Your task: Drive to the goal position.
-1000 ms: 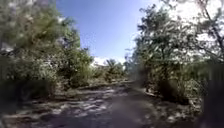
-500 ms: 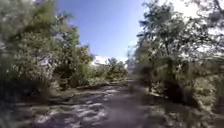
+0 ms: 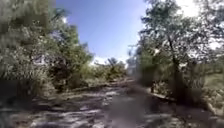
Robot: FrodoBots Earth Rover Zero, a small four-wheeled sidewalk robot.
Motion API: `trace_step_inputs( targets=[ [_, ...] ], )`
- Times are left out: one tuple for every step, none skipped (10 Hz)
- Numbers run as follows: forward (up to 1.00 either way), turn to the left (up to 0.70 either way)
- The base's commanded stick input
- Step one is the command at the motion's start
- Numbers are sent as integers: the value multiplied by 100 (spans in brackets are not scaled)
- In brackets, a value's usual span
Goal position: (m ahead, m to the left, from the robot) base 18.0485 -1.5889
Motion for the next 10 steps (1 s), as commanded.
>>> trace_step_inputs(
  targets=[
    [70, 0],
    [70, 0],
    [70, 0],
    [70, 12],
    [70, 14],
    [70, 1],
    [70, 0],
    [70, 0],
    [70, 0],
    [70, 0]
  ],
)
